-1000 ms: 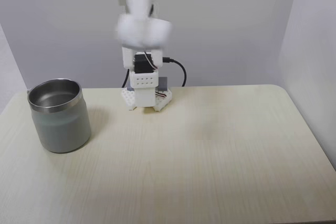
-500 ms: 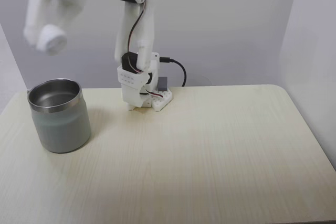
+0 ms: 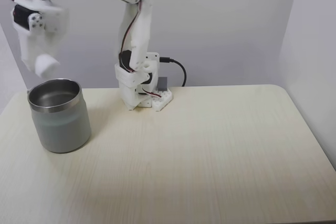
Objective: Grasp a dressing and put it in the cup.
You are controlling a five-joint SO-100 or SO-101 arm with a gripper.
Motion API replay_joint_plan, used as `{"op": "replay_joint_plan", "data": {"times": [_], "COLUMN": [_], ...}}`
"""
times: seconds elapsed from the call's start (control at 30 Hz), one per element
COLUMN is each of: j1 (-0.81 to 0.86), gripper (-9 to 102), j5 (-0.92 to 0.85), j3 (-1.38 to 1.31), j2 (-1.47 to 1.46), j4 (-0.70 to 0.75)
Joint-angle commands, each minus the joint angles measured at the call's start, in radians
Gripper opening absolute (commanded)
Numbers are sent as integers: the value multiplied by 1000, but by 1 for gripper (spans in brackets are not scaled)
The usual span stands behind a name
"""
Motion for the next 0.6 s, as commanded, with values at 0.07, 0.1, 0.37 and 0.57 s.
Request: {"op": "replay_joint_plan", "data": {"times": [0.07,0.1,0.37,0.57], "j1": [55,69,97,91], "gripper": [0,0,0,10], "j5": [-67,-83,-103,-95], "j3": [-161,-183,-270,-282], "j2": [-72,-80,-129,-161], "j4": [-87,-100,-166,-170]}}
